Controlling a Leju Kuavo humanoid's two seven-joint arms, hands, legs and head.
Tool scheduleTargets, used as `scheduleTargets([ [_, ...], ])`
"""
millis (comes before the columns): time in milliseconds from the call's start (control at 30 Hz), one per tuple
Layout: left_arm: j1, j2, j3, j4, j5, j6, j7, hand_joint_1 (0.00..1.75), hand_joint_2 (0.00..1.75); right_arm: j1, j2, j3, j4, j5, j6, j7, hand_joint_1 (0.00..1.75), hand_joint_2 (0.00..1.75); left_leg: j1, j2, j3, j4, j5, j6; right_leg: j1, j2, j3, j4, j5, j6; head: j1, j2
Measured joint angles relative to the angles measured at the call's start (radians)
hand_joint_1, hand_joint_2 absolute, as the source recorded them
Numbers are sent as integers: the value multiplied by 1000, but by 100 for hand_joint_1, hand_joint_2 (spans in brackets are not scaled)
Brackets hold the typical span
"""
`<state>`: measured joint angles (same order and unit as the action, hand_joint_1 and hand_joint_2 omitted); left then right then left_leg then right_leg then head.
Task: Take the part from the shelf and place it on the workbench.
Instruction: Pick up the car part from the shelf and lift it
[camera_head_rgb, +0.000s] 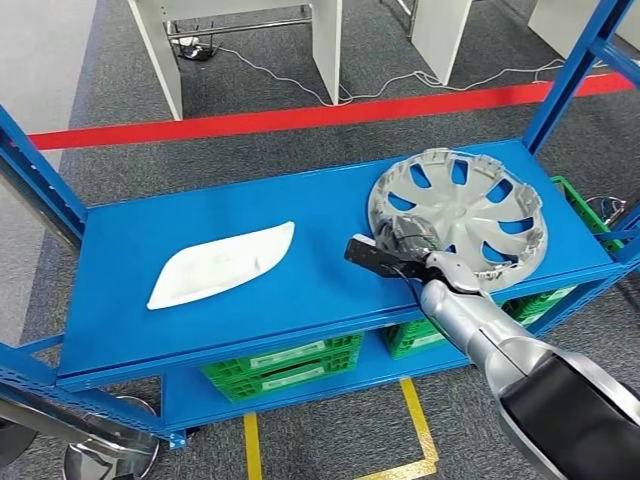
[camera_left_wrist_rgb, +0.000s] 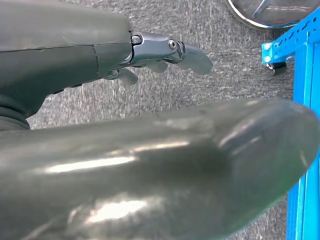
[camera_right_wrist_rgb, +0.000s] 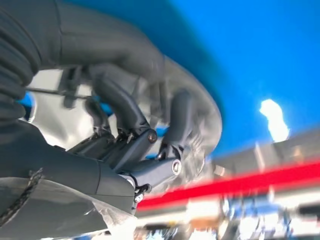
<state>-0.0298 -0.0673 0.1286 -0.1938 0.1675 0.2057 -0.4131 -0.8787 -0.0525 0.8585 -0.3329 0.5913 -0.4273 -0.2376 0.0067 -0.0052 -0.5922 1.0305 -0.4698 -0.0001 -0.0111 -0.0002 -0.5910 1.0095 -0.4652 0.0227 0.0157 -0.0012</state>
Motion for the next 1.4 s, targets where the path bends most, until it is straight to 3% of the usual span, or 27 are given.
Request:
scheduleTargets([
  [67, 0, 1, 0, 0, 0, 0, 0, 0, 0, 4, 3, -11, -3, -1, -92, -36, 0, 175, 2, 1, -23, 55, -39, -10, -4, -2, 2, -4, 3, -11, -1, 0],
  [167, 1, 0, 0, 0, 0, -2, -1, 0, 0, 12, 6, -31, -6, -7, -203, -93, 0, 175, 5, 1, -101, 237, -120, -18, -2, -2, 2, -4, 2, -19, -2, 0],
  [200, 1, 0, 0, 0, 0, -3, -1, 0, 0, 17, 6, -37, -8, -8, -223, -106, 0, 131, 5, 1, -116, 268, -122, -18, -1, -1, 3, -4, 2, -20, -2, 0],
  [233, 1, 0, 0, 0, 0, -4, -1, 0, 0, 21, 6, -42, -9, -10, -237, -115, 0, 87, 5, 1, -114, 261, -104, -17, 0, 0, 4, -3, 1, -20, -2, 0],
  [300, 1, 1, 0, 0, 0, -7, -1, 0, 0, 25, 6, -53, -13, -13, -246, -121, 0, 0, 4, 1, -66, 146, -31, -9, 0, 1, 7, -3, 0, -18, -2, 0],
  [333, 1, 1, 0, 0, 0, -8, -1, 0, 0, 25, 6, -58, -15, -15, -248, -124, 0, 0, 2, 2, -39, 82, -3, -5, 2, 2, 7, -3, -1, -16, -1, 0],
  [400, 0, 1, 0, 0, -1, -10, 0, 0, 0, 26, 6, -67, -18, -22, -250, -129, 0, 0, -1, 2, -7, 6, 15, 4, 5, 2, 3, -2, -1, -9, -1, 0],
  [533, 2, 1, 0, 0, -1, -14, 0, 0, 0, 32, 5, -86, -22, -43, -247, -141, 0, 0, 1, 2, -2, -15, 16, 20, 3, 2, -10, 11, -14, 11, 1, 0],
  [600, 0, 1, 0, 0, -1, -15, -1, 0, 0, 33, 4, -94, -24, -51, -242, -146, 0, 0, 4, 3, 1, -21, 20, 29, 1, 2, -53, 97, -63, 18, 4, 0],
  [667, -1, 2, 0, 0, -2, -16, 0, 0, 0, 40, 2, -101, -24, -56, -236, -148, 0, 0, 4, 3, 0, -20, 20, 32, -1, 1, -115, 230, -116, 24, 5, 0],
  [700, 0, 2, 0, 0, -2, -17, 0, 0, 0, 44, 1, -104, -25, -58, -231, -148, 0, 0, 4, 3, 1, -20, 20, 32, -1, 1, -136, 270, -123, 26, 6, 0],
  [733, 1, 2, 0, 0, -2, -17, 0, 0, 0, 48, 0, -107, -25, -60, -227, -147, 0, 0, 4, 2, 1, -20, 19, 32, -2, 1, -141, 273, -111, 27, 6, 0],
  [767, 2, 2, 0, 0, -2, -17, 0, 0, 0, 49, 0, -109, -26, -60, -222, -146, 0, 0, 5, 2, 2, -19, 19, 31, -2, 1, -126, 237, -82, 27, 6, 0],
  [833, 1, 1, 0, 0, -2, -17, 0, 0, 0, 47, -1, -112, -28, -61, -217, -145, 0, 0, 3, 2, 3, -15, 14, 24, -2, 0, -59, 102, -17, 25, 7, 0],
  [900, 0, 1, 0, 0, -2, -17, 0, 0, 0, 46, -2, -114, -31, -61, -216, -145, 0, 0, -1, 2, 0, -9, 12, 14, 0, 1, -12, 15, 5, 18, 5, 0],
  [1000, 1, 2, 0, 0, -1, -17, 0, 0, 0, 51, -2, -114, -32, -60, -209, -141, 0, 0, 0, 1, -4, -5, 12, 0, 1, 2, -7, 3, 3, 1, 6, 0],
  [1067, 1, 2, 0, 0, 1, -16, -1, 0, 0, 54, -3, -116, -39, -63, -196, -135, 0, 0, 1, 2, -20, 34, -18, -8, -2, 1, -5, -1, 6, -12, 4, 0],
  [1167, 2, 1, 0, 0, 4, -17, -2, 0, 0, 76, -6, -120, -61, -79, -172, -128, 0, 0, 3, 2, -96, 210, -105, -17, -1, 1, -3, -3, 6, -22, 1, 0],
  [1200, 3, 0, 0, 0, 4, -17, -2, 0, 0, 87, -8, -121, -68, -84, -163, -123, 0, 0, 3, 2, -115, 255, -118, -17, 0, 1, -3, -3, 6, -23, 1, 0],
  [1233, 3, 0, 0, 0, 4, -17, -2, 0, 0, 98, -11, -121, -74, -88, -154, -116, 0, 44, 3, 2, -121, 268, -113, -16, 2, 1, -3, -3, 6, -23, 1, 0],
  [1267, 4, 0, 0, 0, 6, -17, -2, 0, 0, 107, -15, -122, -80, -93, -149, -110, 0, 87, 3, 2, -108, 242, -89, -12, 4, 1, -2, -3, 6, -23, 1, 0],
  [1333, 5, 0, 0, 0, 9, -17, -2, 0, 0, 116, -23, -128, -90, -103, -145, -100, 0, 175, -1, 2, -47, 117, -23, 2, 7, 2, -1, -3, 5, -22, 1, 0],
  [1400, 4, 0, 0, 0, 10, -17, -2, 0, 0, 117, -32, -135, -96, -111, -142, -93, 0, 175, -5, 2, 0, 18, 7, 16, 11, 2, -3, -2, 6, -18, 2, 0],
])
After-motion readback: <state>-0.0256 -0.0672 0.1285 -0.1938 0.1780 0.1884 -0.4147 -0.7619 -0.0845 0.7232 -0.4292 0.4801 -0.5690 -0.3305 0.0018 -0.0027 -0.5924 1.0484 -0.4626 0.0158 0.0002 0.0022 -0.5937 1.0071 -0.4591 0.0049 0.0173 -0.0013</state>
